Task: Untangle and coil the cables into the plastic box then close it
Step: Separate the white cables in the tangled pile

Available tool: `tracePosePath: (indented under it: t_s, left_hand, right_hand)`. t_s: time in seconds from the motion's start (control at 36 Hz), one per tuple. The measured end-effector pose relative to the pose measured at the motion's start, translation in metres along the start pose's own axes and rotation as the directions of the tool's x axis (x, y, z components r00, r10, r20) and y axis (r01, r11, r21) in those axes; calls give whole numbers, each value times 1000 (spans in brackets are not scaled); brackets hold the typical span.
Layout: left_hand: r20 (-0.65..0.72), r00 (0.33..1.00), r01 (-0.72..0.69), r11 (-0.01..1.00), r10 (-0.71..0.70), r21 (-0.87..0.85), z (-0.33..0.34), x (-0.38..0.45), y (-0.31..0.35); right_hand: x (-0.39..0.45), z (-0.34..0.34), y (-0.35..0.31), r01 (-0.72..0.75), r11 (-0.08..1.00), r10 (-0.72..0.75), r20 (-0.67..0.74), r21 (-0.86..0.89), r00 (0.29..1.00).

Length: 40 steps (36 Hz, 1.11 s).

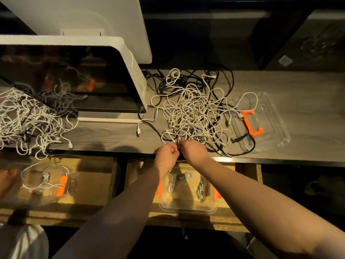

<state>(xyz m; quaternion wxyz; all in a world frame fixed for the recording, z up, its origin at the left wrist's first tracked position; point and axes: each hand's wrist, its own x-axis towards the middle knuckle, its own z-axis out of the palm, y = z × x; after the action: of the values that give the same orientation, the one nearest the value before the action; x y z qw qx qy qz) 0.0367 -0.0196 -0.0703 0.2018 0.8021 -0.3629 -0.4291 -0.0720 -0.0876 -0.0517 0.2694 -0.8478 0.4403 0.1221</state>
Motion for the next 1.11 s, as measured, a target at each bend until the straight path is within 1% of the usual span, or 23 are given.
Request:
tracePosePath:
  t_s: [0.08,0.11,0.17,0.25,0.33,0.42,0.47,0.53,0.56,0.64,0.69,0.75,0.78,0.81,0.89,1.0,1.11]
  left_hand:
    - [-29,1000,-10,965,2,-263,-7,-8,5]
    - [-40,999,-21,948,9,-317,-9,-10,6]
    - [-72,997,-62,928,38,-367,-13,-15,12]
    - [-127,988,-127,916,84,-382,-21,-19,24]
    - [-185,974,-194,909,133,-369,-30,-23,40]
    - [-187,971,-209,901,147,-380,-37,-31,55]
    - [-178,969,-226,897,169,-381,-40,-38,65]
    - [-185,959,-267,901,214,-342,-42,-43,75]
    - [-193,953,-285,907,233,-311,-43,-45,78]
    - [-233,939,-303,927,252,-220,-47,-51,87]
    - [-285,924,-307,938,255,-158,-51,-54,93]
    - [-382,884,-313,948,268,-58,-55,-58,95]
    - [-423,866,-311,950,266,-39,-56,-59,93]
    - [-439,862,-306,951,254,-52,-57,-59,90]
    - [-418,886,-275,954,202,-121,-60,-63,82]
    - [-428,881,-312,929,203,-201,-61,-78,90]
    - [-423,884,-311,927,201,-209,-57,-87,95]
  right_hand:
    - [-5,-4,4,53,998,-52,-55,16,997]
    - [-7,-5,6,76,997,-73,-89,25,993]
    - [-10,-8,8,117,991,-105,-175,62,979]
    - [-16,-18,11,181,966,-110,-341,186,933]
    - [-22,-32,15,248,931,-110,-444,267,889]
    - [-26,-48,22,263,934,-101,-530,240,842]
    - [-29,-60,25,262,951,-109,-616,163,780]
    - [-32,-71,27,308,942,-143,-670,133,728]
    - [-35,-76,27,337,928,-153,-662,160,734]
    - [-42,-94,29,377,880,-166,-557,289,814]
    - [-45,-108,33,404,871,-210,-533,279,820]
    - [-44,-121,38,404,889,-249,-511,218,823]
    - [-44,-126,43,390,902,-258,-494,183,830]
    - [-43,-130,47,372,914,-256,-481,162,838]
    - [-41,-142,59,361,922,-259,-468,140,845]
    - [-46,-152,67,381,922,-322,-407,70,855]
    - [-51,-159,72,348,929,-292,-329,124,898]
